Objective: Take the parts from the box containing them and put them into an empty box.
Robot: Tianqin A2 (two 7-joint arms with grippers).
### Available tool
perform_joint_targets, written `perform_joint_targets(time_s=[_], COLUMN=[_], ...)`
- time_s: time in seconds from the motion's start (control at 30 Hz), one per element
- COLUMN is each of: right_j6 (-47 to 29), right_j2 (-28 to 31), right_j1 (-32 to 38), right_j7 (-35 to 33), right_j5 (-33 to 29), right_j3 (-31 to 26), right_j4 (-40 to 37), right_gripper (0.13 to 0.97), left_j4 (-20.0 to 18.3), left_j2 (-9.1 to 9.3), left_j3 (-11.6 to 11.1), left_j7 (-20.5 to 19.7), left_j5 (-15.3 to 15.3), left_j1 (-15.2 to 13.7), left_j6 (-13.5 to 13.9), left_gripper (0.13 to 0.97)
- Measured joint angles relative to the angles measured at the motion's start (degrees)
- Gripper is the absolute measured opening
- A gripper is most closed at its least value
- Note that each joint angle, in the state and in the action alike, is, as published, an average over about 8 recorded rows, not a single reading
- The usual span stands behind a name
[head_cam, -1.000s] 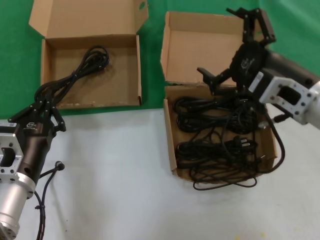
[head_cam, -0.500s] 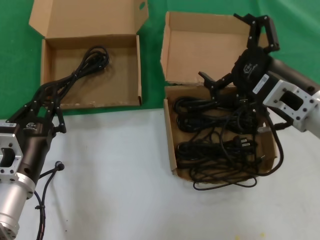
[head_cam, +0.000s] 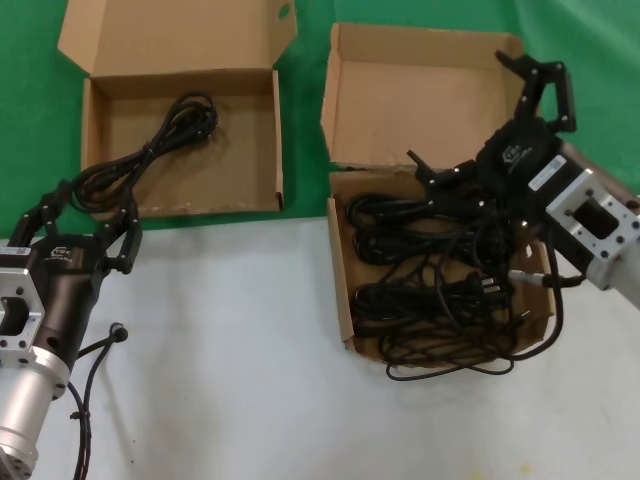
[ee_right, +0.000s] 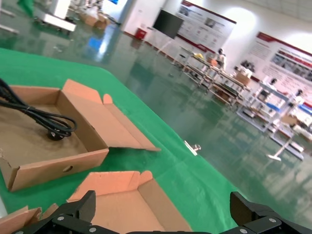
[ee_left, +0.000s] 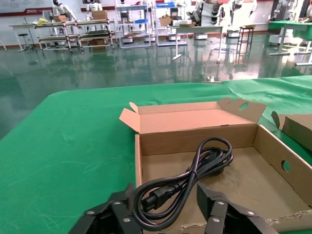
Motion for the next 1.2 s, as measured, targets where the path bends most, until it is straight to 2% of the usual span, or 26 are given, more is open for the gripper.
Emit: perform_joint_targets(time_s=[0.13,0.4,0.43,0.7,1.0,1.2], right_j6=[1.27,3.86,4.19,6.73,9.59,11.54], right_j2=[-0.68,-2.07,-2.24,-3.6,-5.13,-6.17], right_j1=[-1.4,-4.21,-4.56,-7.33,-10.44,-12.56], right_j7=[0.68,2.07,2.24,3.62,5.15,6.2], right_j5=[1.32,4.02,4.36,7.01,9.98,12.02], right_j3=[0.61,1.86,2.02,3.24,4.62,5.56], right_j4=[-0.28,-0.84,-0.91,-1.46,-2.09,-2.51], right_gripper=[0.966,0.966,0.966,0.966,0.966,0.966], left_j4=[0.02,0.07,0.08,0.13,0.18,0.22], left_j2=[0.0,-0.01,-0.01,-0.01,-0.02,-0.02], left_j3=[-0.02,-0.05,-0.06,-0.09,-0.13,-0.16], left_j7=[0.03,0.1,0.11,0.18,0.25,0.3], left_j5=[-0.08,-0.24,-0.26,-0.43,-0.61,-0.73], left_j1=[0.03,0.09,0.1,0.16,0.22,0.27], left_j6=[-0.07,-0.2,-0.22,-0.35,-0.49,-0.6], left_gripper=[0.416,0.629,0.629,0.806,0.918,0.947])
